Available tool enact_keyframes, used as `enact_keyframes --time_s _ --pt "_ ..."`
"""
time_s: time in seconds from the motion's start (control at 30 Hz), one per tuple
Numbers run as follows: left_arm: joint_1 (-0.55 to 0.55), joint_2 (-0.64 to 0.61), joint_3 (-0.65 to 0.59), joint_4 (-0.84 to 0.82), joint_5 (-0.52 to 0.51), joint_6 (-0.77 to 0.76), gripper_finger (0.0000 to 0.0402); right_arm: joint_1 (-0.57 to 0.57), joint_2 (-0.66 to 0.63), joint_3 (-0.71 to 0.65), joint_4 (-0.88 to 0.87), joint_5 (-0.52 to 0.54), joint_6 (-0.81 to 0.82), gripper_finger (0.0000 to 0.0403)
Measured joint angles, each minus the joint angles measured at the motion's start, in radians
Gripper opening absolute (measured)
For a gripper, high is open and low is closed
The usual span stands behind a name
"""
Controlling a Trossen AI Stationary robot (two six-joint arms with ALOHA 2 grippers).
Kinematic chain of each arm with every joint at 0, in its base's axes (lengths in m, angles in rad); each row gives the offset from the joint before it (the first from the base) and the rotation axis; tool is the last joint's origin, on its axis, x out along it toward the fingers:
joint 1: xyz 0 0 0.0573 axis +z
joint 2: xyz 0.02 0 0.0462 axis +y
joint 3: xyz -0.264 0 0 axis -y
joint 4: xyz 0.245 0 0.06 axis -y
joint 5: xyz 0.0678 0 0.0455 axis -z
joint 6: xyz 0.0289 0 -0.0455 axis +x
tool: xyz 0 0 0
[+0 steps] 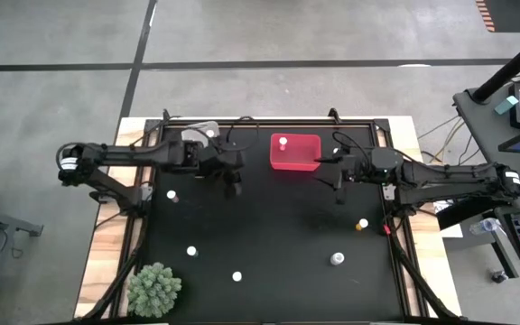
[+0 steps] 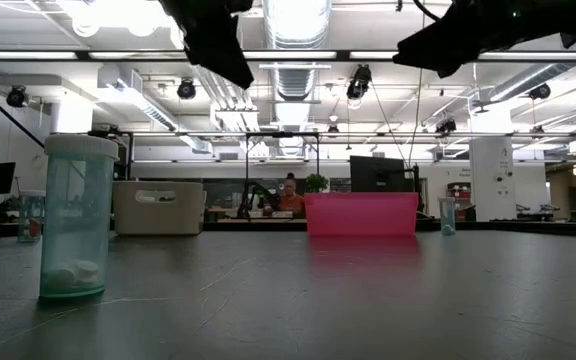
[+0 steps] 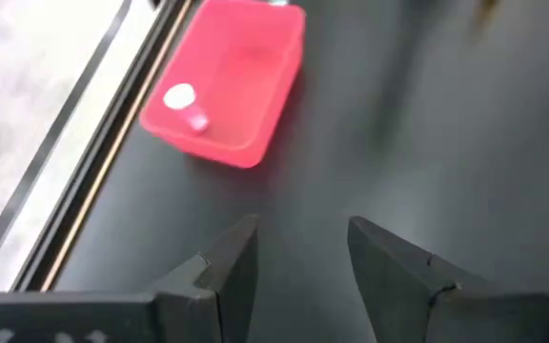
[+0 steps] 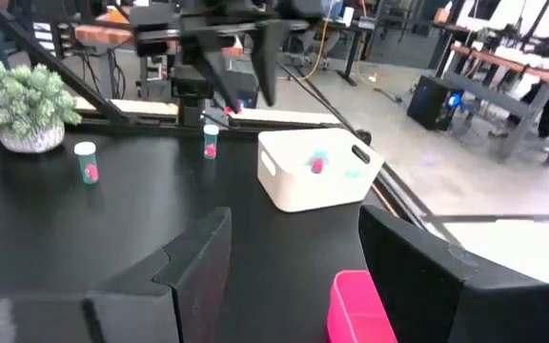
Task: Pick and place medicine bottles into bin by pill shape (circle, oval)
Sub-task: Put the blue tablet bottle into the red bin
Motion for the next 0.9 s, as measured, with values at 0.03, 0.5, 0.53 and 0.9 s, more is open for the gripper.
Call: enact_keyframes --time_s 0.03,0.5,0.53,0.9 --pt "-0.012 0.0 0.0 0.011 0.0 0.008 0.0147 0.0 0.0 0.005 -0.005 0.0 0.019 0.0224" --pt "-0.159 -0.001 -0.054 0.054 0.001 0.133 0.0147 0.003 0.054 0.025 -0.022 -0.001 0.292 0.0224" --pt "-0.164 -0.001 -0.061 0.062 0.001 0.142 0.0147 0.006 0.063 0.025 -0.023 -0.001 0.307 0.0224" --pt "-0.179 -0.055 -0.167 0.171 -0.002 0.213 0.0147 0.076 0.169 0.05 -0.034 -0.001 0.363 0.0224"
